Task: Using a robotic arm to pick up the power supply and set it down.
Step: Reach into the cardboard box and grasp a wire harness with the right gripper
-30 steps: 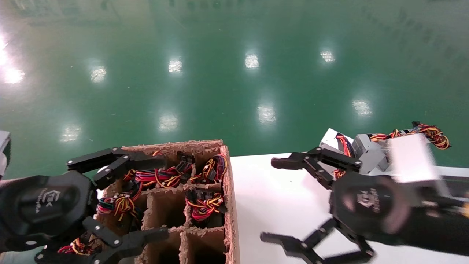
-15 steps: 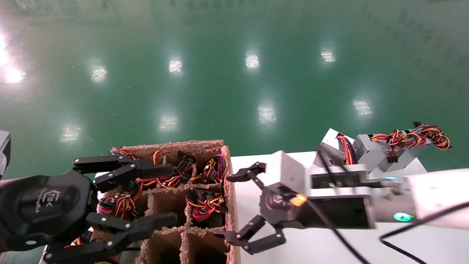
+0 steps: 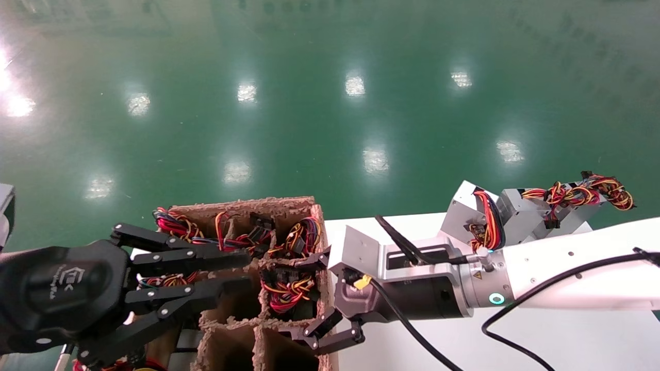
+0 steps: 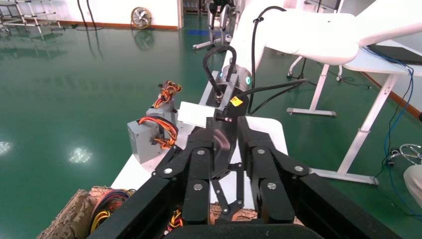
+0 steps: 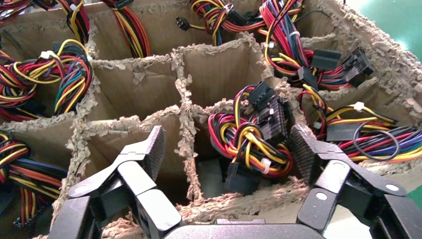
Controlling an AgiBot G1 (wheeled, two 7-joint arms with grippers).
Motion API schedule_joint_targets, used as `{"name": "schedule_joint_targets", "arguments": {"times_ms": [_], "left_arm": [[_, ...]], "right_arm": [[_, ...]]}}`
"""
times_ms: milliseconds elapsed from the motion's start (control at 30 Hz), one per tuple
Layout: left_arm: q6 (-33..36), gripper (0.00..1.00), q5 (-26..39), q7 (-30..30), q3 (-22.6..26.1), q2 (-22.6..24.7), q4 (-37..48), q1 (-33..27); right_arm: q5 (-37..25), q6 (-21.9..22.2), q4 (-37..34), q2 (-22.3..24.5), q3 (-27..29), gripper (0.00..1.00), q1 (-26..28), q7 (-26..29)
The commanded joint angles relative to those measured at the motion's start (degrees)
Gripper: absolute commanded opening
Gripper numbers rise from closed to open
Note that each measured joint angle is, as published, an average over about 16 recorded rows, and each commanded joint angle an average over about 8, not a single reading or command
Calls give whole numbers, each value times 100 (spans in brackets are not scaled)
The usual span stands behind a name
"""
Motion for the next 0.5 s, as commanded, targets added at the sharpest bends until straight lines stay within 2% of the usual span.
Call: {"name": "schedule_joint_targets", "arguments": {"times_ms": [33,500], "left_arm": [[0,0,0,0,0,0,0,0],[0,0,0,0,0,0,0,0]], "right_arm": [[-18,-13,-55,-44,-19,0,36,-6],[-316,201,-180,-179,-107,0,97,-54]]}}
